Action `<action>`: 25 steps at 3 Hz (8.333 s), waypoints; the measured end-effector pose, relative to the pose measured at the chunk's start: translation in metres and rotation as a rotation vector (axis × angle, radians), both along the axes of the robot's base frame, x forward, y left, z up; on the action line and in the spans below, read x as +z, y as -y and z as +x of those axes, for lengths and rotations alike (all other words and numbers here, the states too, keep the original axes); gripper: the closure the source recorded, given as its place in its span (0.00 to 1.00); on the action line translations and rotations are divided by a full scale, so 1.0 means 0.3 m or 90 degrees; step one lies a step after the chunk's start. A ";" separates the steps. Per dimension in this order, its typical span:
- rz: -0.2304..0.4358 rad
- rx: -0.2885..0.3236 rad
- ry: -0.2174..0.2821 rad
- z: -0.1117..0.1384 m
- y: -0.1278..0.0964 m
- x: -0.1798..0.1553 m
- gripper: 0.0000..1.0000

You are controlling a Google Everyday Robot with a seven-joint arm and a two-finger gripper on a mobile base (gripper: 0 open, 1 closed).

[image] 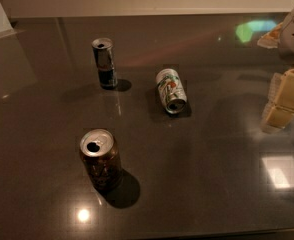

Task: Place 7up can upright

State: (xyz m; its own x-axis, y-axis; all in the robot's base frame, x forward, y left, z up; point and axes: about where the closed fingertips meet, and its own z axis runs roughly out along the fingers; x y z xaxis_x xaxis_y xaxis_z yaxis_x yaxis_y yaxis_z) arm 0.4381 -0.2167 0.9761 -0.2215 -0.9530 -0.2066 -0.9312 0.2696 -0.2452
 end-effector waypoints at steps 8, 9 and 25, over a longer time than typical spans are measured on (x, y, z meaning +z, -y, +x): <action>-0.079 0.727 0.048 0.363 -0.459 -0.215 0.00; -0.146 0.844 0.046 0.388 -0.450 -0.276 0.00; 0.554 0.056 -0.143 0.430 -0.475 -0.096 1.00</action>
Offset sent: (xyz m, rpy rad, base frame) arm 0.0033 0.0057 -0.0040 0.0061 0.0401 0.0365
